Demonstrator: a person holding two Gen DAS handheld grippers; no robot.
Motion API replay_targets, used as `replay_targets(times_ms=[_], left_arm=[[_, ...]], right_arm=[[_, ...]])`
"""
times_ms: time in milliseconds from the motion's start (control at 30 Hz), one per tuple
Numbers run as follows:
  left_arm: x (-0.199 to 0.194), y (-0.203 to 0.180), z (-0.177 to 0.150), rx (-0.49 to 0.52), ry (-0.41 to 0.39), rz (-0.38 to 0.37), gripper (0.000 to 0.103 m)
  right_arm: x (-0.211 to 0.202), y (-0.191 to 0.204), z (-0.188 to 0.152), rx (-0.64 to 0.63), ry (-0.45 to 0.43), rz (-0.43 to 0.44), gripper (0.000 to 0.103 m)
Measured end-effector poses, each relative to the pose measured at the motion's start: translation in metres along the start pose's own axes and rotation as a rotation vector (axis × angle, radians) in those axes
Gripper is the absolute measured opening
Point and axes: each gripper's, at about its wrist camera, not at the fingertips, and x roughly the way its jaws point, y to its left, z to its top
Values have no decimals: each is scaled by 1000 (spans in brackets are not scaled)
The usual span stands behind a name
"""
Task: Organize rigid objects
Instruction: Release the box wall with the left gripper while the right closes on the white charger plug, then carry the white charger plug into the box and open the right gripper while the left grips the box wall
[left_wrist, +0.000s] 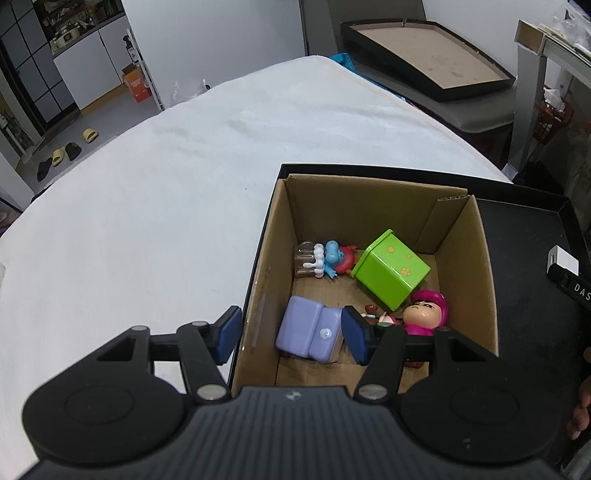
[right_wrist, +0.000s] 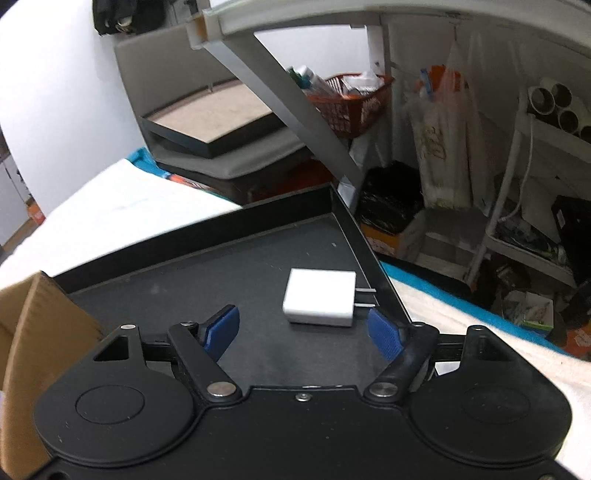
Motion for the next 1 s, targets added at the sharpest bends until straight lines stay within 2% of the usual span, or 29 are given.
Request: replay_targets(times_ms=[200,500,567,633,800,1000], left_arm=[[8,-1,1,0,14,8,58],[13,2,-3,1,33,3,58],[12,3,-3,0,33,6,58],[10,4,-3,1,34,7,58],[0,4,-6,1,22,2,58],[-13,7,-11,-5,7,-1,58]], right_arm=[[12,-4,1,17,4,-16,77],[26,6,-1,-61,8,-49,77],[26,6,-1,-75,-1,-58,73],[25,7,-1,-111,-10,-80,46],[17,6,1,-76,43,-10,45],[-3,15,0,-106,38,23,45]])
